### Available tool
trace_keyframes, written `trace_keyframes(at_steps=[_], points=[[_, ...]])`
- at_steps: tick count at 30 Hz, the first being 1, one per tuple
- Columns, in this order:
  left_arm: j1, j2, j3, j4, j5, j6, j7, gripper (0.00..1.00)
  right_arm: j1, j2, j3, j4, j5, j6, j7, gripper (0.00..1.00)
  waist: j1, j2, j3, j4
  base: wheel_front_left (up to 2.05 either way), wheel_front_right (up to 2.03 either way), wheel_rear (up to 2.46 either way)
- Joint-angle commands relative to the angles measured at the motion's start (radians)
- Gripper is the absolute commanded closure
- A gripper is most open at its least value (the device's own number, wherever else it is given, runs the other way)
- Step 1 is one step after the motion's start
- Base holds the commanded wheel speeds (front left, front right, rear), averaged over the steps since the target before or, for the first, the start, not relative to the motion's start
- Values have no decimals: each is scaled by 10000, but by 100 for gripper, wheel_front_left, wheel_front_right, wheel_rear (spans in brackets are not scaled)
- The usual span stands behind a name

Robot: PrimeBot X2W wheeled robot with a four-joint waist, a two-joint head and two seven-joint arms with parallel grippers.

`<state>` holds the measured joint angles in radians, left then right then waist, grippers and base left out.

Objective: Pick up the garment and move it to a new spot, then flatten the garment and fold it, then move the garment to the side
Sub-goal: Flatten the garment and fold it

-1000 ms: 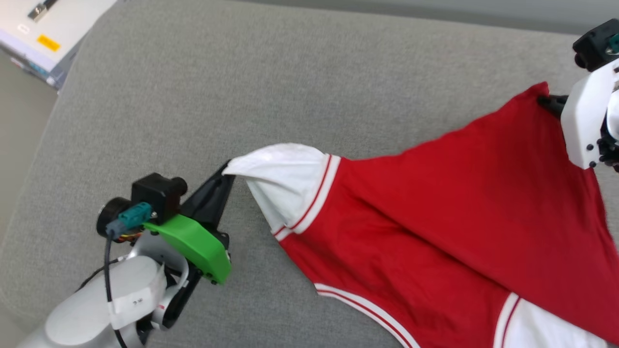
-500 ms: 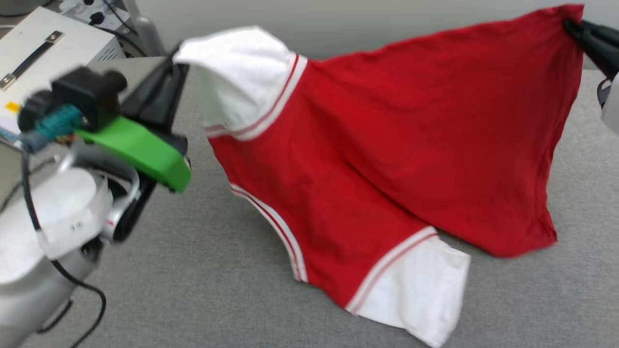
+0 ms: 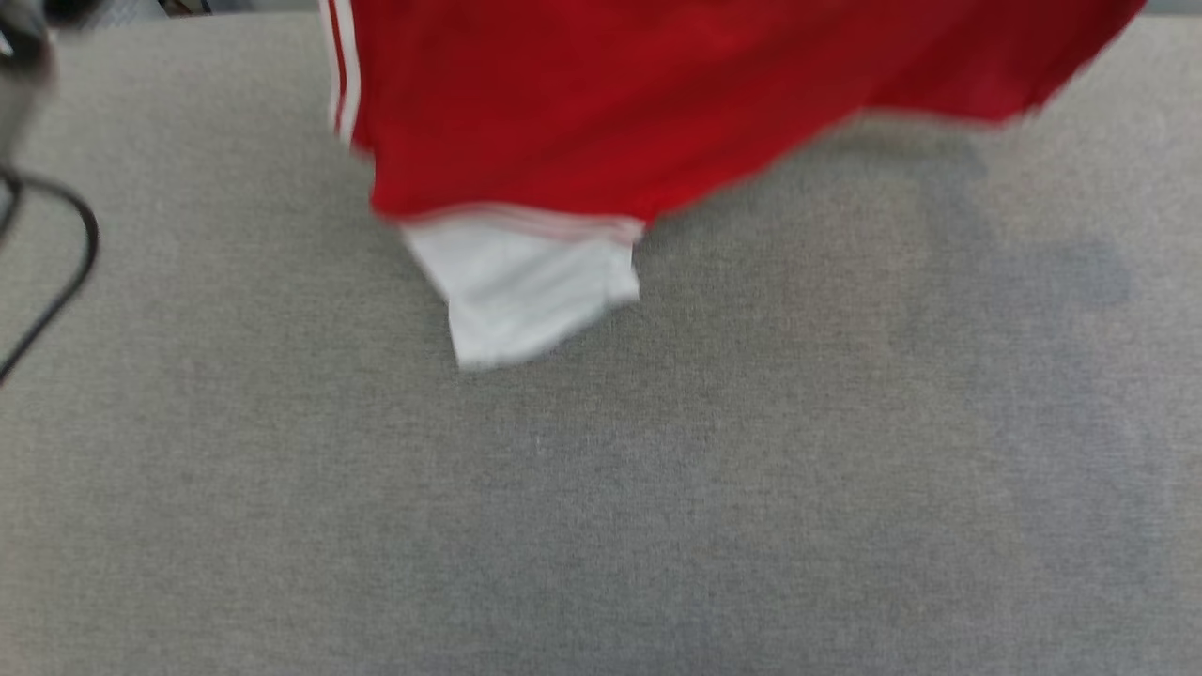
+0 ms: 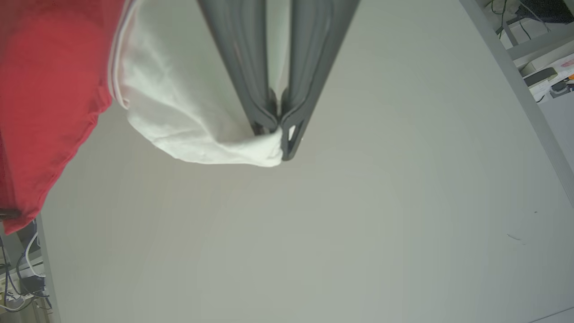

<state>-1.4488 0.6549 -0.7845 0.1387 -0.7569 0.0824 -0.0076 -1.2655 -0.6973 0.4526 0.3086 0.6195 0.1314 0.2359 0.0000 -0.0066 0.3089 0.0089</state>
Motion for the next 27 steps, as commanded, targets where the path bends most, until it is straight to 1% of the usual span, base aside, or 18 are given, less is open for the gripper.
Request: trace_keyframes(at_steps=[1,6,7,13,17,20,27], points=[[-830,-214,63,366,349,-173,31,100,-688,119,-175,303,-263,-7,-20,100,0,66,1166,-160,0,0,0],[-3252,-937,153,1715,899,-693,56,100,-2705,510,-474,1459,-1009,-7,-401,100,0,66,1969,-205,0,0,0],[-4162,-1229,181,2414,1064,-932,-14,100,-3495,668,-494,1939,-1228,-7,-688,100,0,66,2213,-220,0,0,0],[-5718,-1695,169,3951,1418,-1281,-270,100,-5056,1033,-163,3125,-1421,-7,-1417,100,0,66,2678,-338,0,0,0],[-6104,-1867,143,4645,1445,-1461,-513,100,-5567,1166,151,3671,-1416,-7,-1823,100,0,66,2961,-384,0,0,0],[-6022,-1907,0,5082,1504,-1573,-713,100,-5638,1247,546,4028,-1334,-7,-2020,100,0,66,3119,-376,0,0,0],[-5057,-1920,-293,5743,1306,-1814,-1250,100,-4943,1496,1716,4819,-936,-7,-2699,100,0,66,3150,-413,0,0,0]])
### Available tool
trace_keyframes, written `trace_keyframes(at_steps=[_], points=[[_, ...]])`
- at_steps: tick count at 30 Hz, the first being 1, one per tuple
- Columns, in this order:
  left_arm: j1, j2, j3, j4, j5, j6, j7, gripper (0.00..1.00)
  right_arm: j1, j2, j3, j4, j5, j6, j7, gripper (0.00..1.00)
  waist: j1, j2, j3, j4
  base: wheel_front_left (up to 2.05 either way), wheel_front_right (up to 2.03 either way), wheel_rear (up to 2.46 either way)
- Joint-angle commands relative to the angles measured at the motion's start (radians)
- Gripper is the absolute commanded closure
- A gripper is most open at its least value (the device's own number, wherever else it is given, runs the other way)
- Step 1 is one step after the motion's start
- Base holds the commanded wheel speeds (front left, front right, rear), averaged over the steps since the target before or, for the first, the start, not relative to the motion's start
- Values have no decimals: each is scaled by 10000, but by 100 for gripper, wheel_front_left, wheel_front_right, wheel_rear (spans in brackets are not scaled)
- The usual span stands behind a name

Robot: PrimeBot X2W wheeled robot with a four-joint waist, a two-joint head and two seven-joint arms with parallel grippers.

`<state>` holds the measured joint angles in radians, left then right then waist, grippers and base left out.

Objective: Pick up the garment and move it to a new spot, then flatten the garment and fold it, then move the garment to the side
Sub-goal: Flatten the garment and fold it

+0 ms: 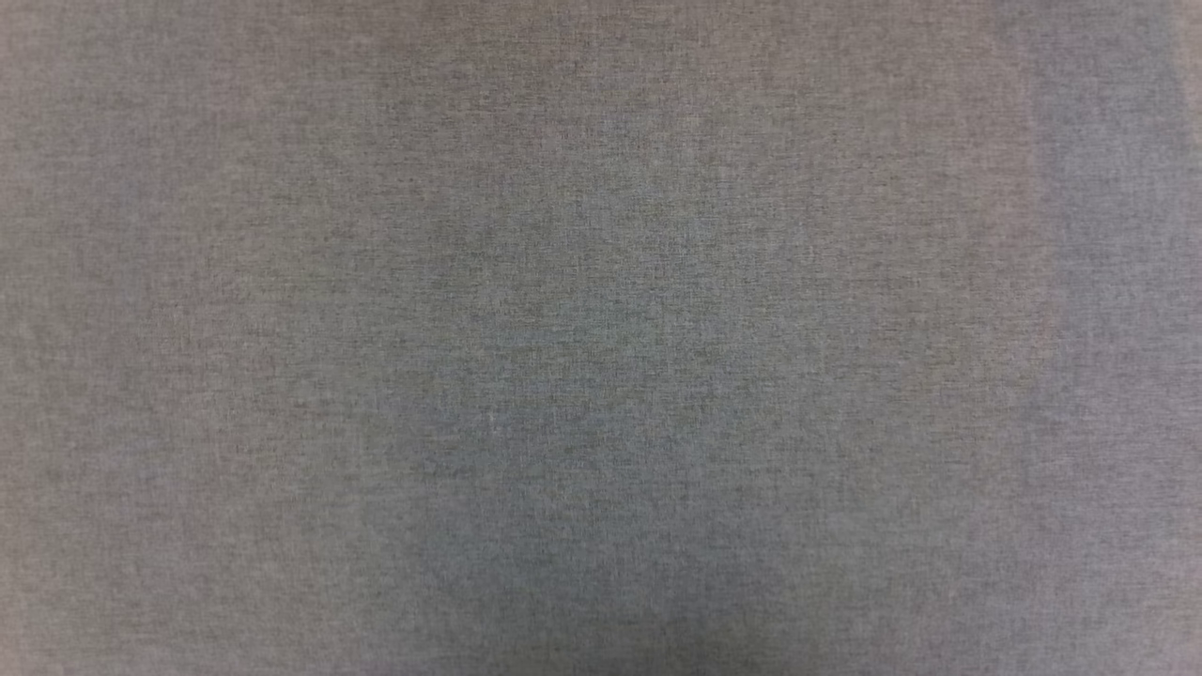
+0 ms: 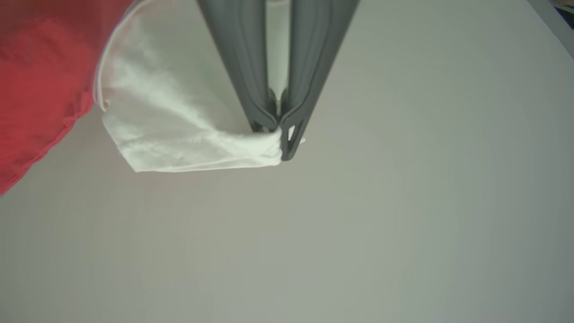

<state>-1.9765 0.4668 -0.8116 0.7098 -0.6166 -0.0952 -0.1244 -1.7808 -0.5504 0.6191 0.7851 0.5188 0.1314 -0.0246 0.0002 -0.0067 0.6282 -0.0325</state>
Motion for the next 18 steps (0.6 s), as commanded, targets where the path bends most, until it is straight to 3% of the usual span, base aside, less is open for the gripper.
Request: trace_keyframes(at_steps=[1,7,12,18], points=[[429,-22,-65,74,-127,-54,-168,100,371,67,192,142,152,-7,-199,100,-2,67,-95,6,0,0,0],[2189,436,-306,125,-426,-130,-546,100,1727,361,1147,465,805,-7,-870,100,-2,67,-774,-71,0,0,0],[4177,1086,-561,-530,-618,67,-721,100,3165,322,2284,162,1433,-7,-1068,100,-2,67,-1696,-42,0,0,0],[7310,1950,-749,-2301,-1311,912,-635,100,5187,-137,3557,-625,2217,-7,-1173,100,-2,67,-2884,133,0,0,0]])
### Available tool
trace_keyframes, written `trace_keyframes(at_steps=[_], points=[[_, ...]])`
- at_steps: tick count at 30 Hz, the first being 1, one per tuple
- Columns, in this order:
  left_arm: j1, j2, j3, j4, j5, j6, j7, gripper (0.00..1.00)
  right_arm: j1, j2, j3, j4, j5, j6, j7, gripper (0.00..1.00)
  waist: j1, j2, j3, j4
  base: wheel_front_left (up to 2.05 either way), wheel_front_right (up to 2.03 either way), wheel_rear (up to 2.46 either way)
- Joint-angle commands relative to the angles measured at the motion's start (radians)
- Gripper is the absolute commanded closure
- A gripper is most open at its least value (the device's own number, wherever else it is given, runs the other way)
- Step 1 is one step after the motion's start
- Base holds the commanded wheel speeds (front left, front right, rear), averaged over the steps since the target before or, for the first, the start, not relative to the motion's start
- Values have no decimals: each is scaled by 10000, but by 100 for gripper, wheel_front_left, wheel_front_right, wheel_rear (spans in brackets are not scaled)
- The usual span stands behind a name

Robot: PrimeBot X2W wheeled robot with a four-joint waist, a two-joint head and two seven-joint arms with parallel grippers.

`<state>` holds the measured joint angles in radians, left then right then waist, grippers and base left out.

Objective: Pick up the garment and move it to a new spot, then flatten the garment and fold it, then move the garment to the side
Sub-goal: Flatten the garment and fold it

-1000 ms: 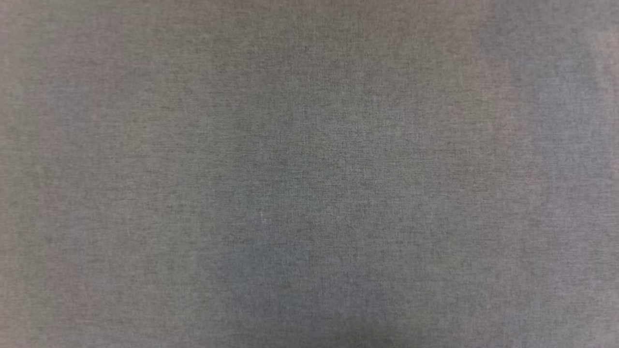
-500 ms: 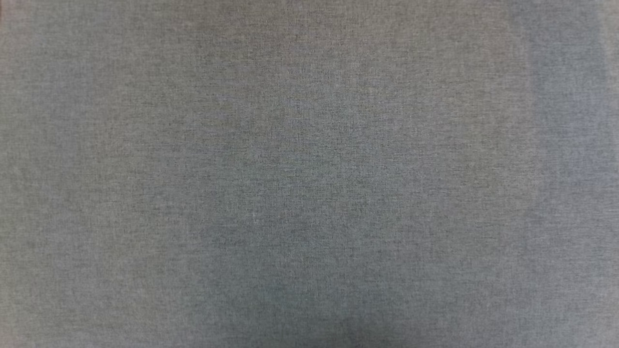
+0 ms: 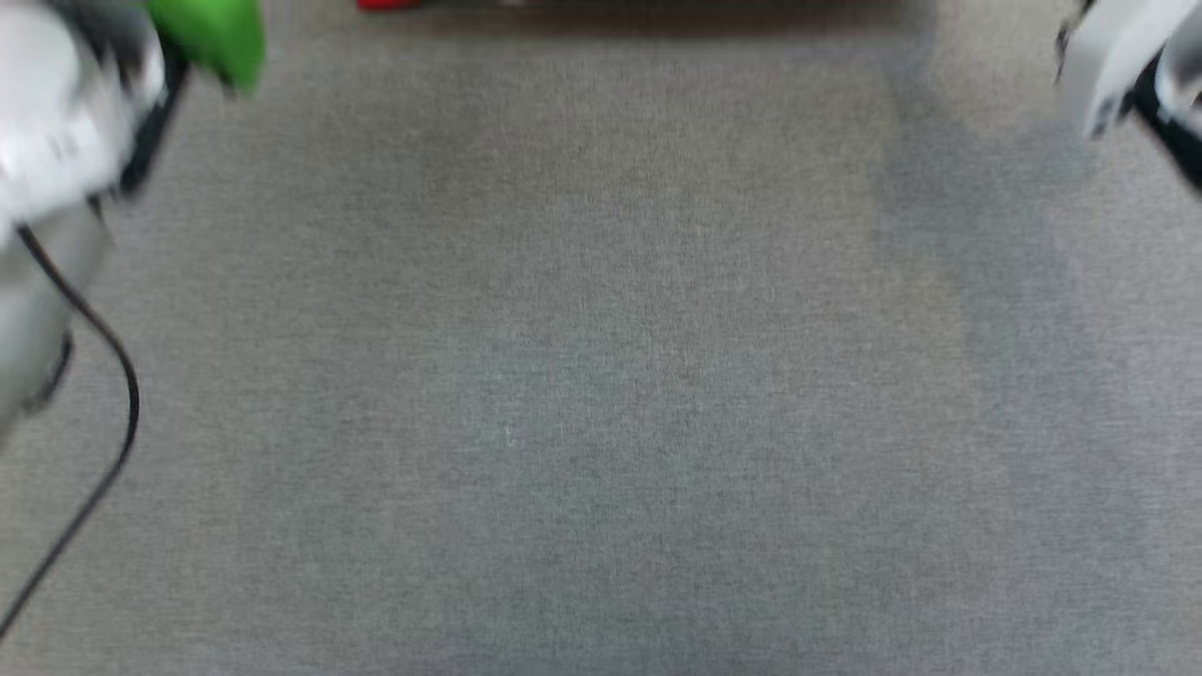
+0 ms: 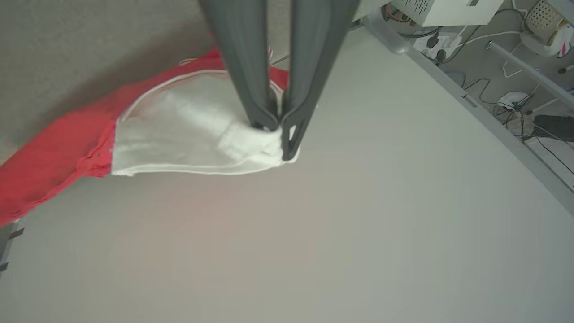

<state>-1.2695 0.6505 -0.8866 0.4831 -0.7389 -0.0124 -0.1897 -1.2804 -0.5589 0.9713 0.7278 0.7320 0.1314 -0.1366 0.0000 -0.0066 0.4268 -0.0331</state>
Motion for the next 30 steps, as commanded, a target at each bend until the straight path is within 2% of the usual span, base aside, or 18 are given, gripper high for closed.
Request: trace_keyframes(at_steps=[1,5,11,15,23,30], points=[[753,284,10,-362,-246,283,39,100,481,-118,196,-206,199,-7,-57,100,0,66,-1017,139,0,0,0],[3192,1071,-141,-2067,-795,1334,92,100,1883,-527,871,-868,616,-7,-3,100,0,66,-1685,236,0,0,0],[6485,1827,-500,-4312,-1677,2945,84,100,3848,-1148,1352,-1547,1069,-7,92,100,0,66,-2527,406,0,0,0],[8317,2199,-648,-5149,-2353,3692,-92,100,5035,-1520,1489,-1998,1251,-7,200,100,0,66,-2967,404,0,0,0],[10965,2246,-1066,-6125,-3563,4252,-321,100,7288,-2197,1081,-2876,1692,-7,432,100,0,66,-3768,412,0,0,0],[12004,2160,-1545,-6074,-4207,4146,10,100,9545,-2655,257,-3703,1860,-7,744,100,0,66,-4227,466,0,0,0]])
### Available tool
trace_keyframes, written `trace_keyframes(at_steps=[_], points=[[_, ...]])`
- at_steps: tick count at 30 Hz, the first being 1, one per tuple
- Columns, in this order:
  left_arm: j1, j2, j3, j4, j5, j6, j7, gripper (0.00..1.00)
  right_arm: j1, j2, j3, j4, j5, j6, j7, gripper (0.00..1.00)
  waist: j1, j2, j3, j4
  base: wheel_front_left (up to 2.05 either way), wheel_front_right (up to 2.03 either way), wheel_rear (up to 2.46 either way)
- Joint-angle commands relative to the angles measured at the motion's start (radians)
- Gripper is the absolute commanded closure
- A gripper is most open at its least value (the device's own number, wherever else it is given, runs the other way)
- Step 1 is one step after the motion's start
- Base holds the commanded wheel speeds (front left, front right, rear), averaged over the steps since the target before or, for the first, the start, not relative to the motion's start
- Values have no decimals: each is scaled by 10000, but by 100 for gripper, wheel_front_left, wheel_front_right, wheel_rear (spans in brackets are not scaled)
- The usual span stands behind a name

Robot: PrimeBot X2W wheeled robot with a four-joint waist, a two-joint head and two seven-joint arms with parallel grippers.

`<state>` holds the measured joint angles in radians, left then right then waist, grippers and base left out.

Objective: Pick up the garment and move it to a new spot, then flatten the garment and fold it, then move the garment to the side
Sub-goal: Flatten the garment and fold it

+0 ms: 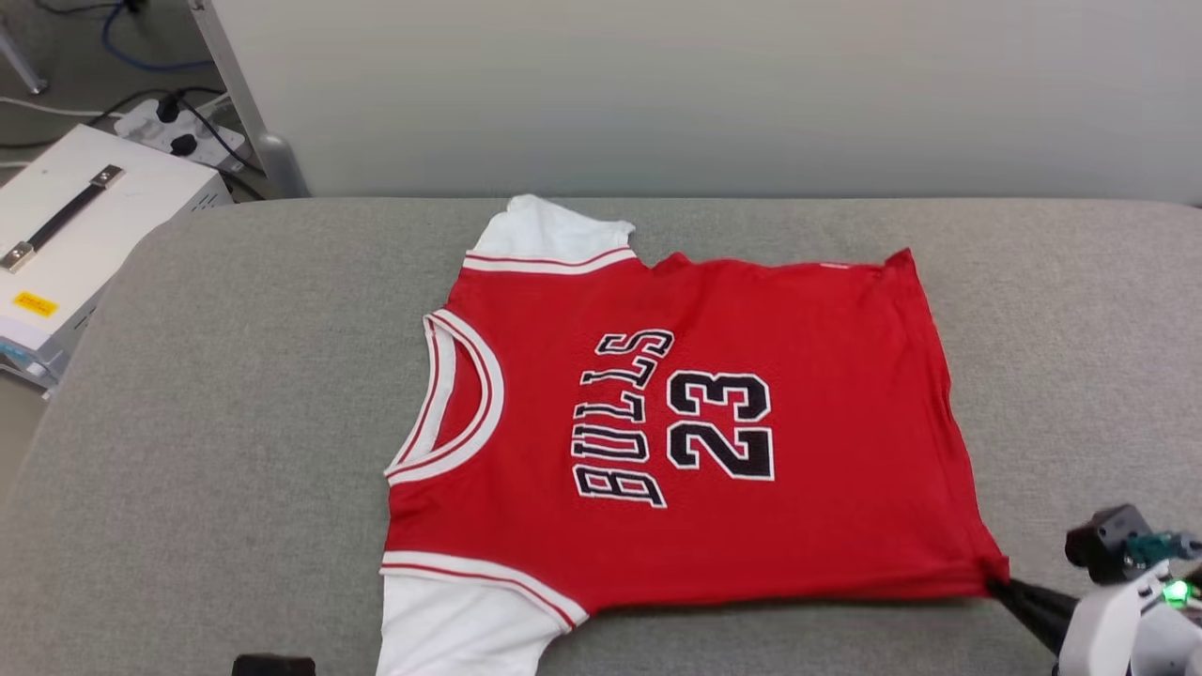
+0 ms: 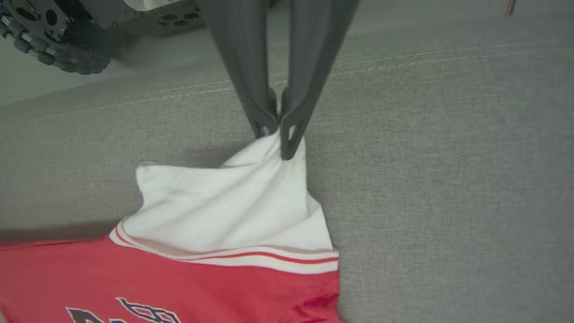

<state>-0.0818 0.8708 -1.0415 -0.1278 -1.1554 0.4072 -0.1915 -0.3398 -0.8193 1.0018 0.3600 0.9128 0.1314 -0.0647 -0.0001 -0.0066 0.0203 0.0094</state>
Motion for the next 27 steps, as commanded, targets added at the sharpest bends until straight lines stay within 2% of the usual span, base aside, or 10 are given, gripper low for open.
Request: trace_keyframes(at_steps=[1,9,13,17,27], points=[[257,-78,-48,60,-149,-98,62,100,481,-105,-219,-206,60,-7,132,100,1,66,-185,39,0,0,0],[740,-229,-272,263,-532,-310,212,100,2721,-263,-1922,-1541,-83,-7,1074,100,1,66,-124,82,0,0,0],[541,-129,-64,272,-169,-232,-145,100,3294,-129,-2982,-2035,-500,-7,1519,100,1,66,56,103,0,0,0],[-169,-114,11,347,408,-370,-169,100,3566,310,-3998,-2511,-770,-7,2001,100,1,66,236,127,0,0,0],[-2982,-343,116,1089,1628,-1270,834,100,3260,980,-5896,-3631,-1416,-7,3039,100,1,66,1118,-127,0,0,0]])
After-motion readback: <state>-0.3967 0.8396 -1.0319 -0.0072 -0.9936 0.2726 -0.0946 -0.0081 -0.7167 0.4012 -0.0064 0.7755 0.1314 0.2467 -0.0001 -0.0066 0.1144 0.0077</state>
